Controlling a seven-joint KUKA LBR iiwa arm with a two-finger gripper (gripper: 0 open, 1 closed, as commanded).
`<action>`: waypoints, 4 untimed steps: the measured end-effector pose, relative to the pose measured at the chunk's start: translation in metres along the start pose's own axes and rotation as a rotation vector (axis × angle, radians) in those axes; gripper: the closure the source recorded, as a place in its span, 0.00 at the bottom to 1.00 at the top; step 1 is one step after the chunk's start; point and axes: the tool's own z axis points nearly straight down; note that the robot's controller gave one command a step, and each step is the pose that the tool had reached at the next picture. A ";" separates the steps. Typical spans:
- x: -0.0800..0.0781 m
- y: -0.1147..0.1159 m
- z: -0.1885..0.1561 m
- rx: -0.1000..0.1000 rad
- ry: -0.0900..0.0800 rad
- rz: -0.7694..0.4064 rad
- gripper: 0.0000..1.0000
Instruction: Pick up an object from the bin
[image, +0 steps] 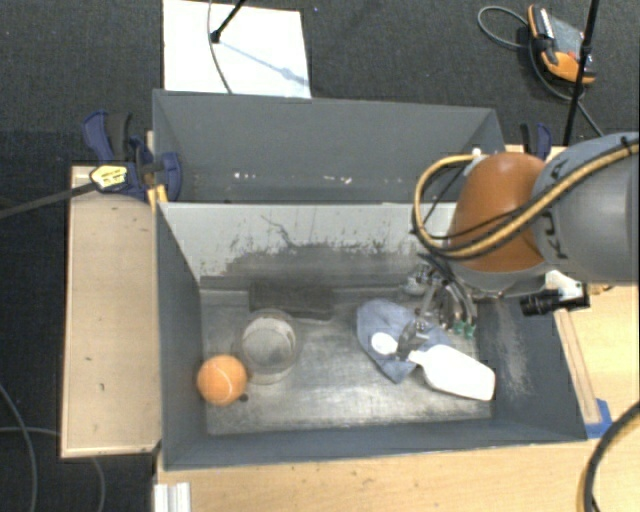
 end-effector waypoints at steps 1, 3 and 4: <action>0.011 0.002 -0.007 0.000 -0.001 0.057 0.00; 0.018 -0.005 0.038 -0.002 -0.009 0.228 1.00; 0.018 -0.005 0.038 -0.002 -0.009 0.227 1.00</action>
Offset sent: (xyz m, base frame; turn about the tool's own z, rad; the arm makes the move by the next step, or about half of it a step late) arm -0.0224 0.0003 -0.0429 0.2885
